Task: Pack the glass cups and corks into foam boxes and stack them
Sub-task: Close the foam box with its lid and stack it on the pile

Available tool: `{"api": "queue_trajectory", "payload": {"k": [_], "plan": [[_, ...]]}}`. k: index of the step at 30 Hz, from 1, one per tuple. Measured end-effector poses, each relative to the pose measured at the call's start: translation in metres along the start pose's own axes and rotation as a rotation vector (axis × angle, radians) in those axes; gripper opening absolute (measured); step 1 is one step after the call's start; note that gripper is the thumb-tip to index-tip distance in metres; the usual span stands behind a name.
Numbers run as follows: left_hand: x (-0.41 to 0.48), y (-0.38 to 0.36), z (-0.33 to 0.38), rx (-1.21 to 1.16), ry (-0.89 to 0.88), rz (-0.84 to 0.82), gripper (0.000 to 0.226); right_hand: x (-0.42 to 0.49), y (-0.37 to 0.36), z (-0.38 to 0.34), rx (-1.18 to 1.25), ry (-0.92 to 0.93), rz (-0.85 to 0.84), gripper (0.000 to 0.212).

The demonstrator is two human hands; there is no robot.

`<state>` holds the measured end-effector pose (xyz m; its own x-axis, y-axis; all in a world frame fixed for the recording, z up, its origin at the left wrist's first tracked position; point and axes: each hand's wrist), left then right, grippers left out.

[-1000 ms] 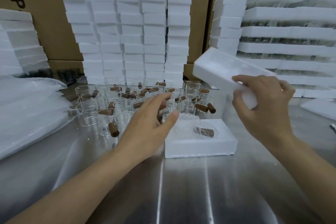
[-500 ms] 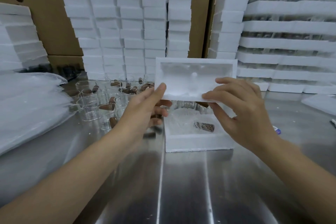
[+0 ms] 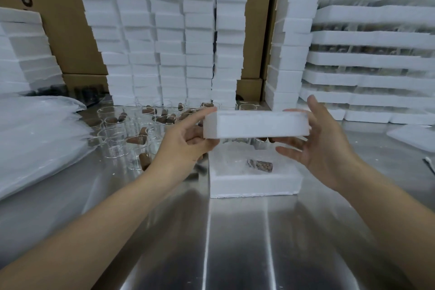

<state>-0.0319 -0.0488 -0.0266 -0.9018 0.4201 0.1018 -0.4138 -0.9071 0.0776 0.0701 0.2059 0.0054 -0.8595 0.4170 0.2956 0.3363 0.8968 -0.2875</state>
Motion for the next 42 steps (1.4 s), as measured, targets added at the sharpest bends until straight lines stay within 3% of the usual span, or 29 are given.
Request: {"api": "queue_trajectory", "payload": {"k": [4, 8, 12, 14, 21, 26, 31, 35, 42], "plan": [[0.002, -0.008, 0.001, -0.041, 0.051, 0.001, 0.071, 0.009, 0.009, 0.004, -0.120, 0.069, -0.022, 0.016], [0.000, -0.012, 0.001, -0.107, 0.121, -0.001, 0.035, 0.009, 0.010, 0.006, -0.247, 0.138, -0.040, 0.030], [-0.005, -0.017, -0.001, -0.025, 0.025, 0.040, 0.041, 0.009, 0.011, 0.004, -0.411, 0.146, -0.058, 0.044], [-0.005, -0.018, -0.006, -0.014, 0.021, 0.048, 0.046, 0.009, 0.011, 0.006, -0.432, 0.132, -0.053, 0.041], [-0.006, -0.019, -0.006, 0.034, 0.067, 0.070, 0.030, 0.011, 0.013, 0.017, -0.463, 0.085, -0.044, 0.024], [-0.006, -0.020, -0.009, 0.018, 0.105, 0.100, 0.038, 0.012, 0.016, 0.020, -0.426, 0.066, -0.062, 0.020], [-0.007, -0.020, -0.008, 0.062, 0.117, 0.113, 0.031, 0.012, 0.016, 0.024, -0.431, 0.067, -0.076, 0.017], [-0.010, -0.019, -0.007, 0.173, 0.101, 0.116, 0.009, 0.012, 0.016, 0.030, -0.431, 0.070, -0.057, 0.017], [-0.016, -0.023, -0.007, 0.310, 0.102, 0.118, 0.027, 0.014, 0.020, 0.028, -0.411, -0.001, -0.091, 0.026]]}}
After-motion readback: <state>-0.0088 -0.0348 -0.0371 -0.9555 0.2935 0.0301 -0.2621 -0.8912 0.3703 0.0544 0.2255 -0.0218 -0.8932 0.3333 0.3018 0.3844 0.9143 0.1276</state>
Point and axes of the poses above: each hand's wrist, its own x-axis towards the middle knuckle, its own y-axis out of the back of the hand, z = x × y, and after that the axes turned 15 degrees about y, right-handed
